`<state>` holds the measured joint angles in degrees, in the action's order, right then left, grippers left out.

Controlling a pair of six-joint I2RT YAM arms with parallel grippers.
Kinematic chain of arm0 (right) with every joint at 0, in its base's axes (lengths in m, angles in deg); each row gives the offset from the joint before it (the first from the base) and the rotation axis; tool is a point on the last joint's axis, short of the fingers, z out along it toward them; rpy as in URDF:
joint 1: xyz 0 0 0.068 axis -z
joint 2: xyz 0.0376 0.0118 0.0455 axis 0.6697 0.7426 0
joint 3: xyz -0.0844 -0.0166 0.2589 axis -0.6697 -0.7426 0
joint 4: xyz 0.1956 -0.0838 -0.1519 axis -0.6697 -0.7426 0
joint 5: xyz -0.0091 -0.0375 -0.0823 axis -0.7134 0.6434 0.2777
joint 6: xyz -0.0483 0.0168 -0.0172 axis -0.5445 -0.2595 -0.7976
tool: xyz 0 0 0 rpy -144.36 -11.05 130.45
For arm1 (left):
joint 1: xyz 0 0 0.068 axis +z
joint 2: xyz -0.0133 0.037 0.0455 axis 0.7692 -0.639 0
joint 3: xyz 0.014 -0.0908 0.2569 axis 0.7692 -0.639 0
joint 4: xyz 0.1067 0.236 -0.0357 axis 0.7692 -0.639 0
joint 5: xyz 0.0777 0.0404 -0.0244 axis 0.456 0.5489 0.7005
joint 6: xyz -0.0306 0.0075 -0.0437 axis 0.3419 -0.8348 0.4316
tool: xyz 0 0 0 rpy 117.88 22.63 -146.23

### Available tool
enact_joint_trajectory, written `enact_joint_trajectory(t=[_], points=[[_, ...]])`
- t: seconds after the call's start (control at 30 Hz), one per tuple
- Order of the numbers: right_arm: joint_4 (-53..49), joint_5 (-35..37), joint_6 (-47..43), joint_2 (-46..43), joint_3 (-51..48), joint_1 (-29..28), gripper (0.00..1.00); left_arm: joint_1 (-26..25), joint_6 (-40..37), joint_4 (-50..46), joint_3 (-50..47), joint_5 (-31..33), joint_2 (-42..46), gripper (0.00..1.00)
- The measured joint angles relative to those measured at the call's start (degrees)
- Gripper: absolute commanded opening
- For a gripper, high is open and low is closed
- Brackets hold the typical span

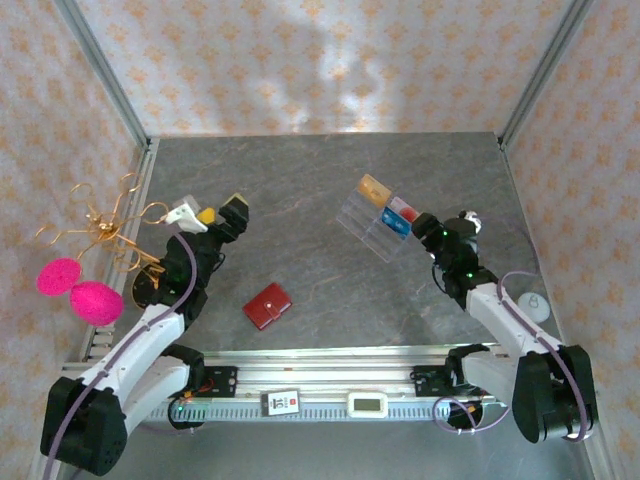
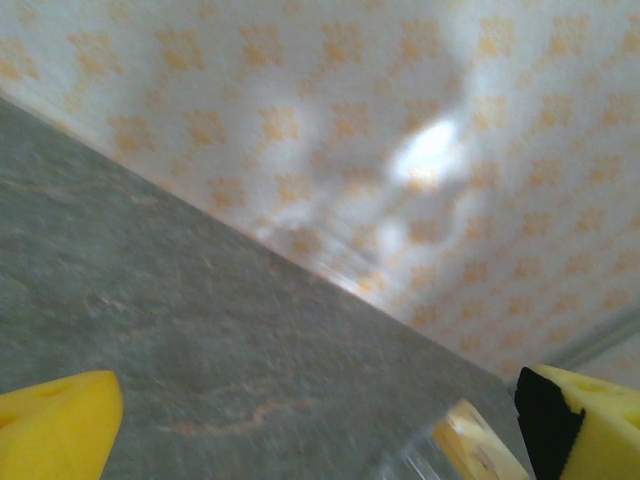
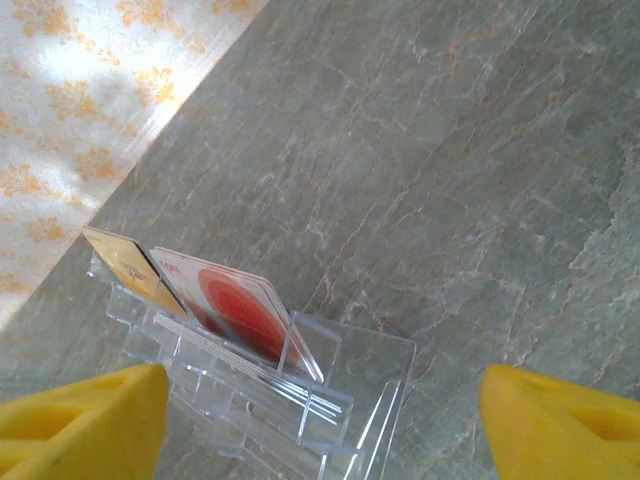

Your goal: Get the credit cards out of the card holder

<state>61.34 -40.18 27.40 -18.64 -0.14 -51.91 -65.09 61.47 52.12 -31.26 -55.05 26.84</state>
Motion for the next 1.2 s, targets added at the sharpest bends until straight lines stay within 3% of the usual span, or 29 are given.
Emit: enact_joint_trajectory(t=[0.27, 0.77, 1.2], points=[[-0.44, -1.7, 1.2, 1.57, 0.0, -0.33, 0.8, -13.22, -4.42, -0.9, -0.7, 4.04, 1.44, 0.99], [-0.5, -3.58, 0.96, 1.68, 0.07, -0.37, 0.81, -13.97, -7.19, -3.13, -3.32, 8.83, -11.34, 0.98], [-0.39, -4.68, 0.87, 3.78, 0.17, -0.48, 0.81, -13.97, -8.83, -6.91, -2.71, 10.78, -17.81, 0.54]])
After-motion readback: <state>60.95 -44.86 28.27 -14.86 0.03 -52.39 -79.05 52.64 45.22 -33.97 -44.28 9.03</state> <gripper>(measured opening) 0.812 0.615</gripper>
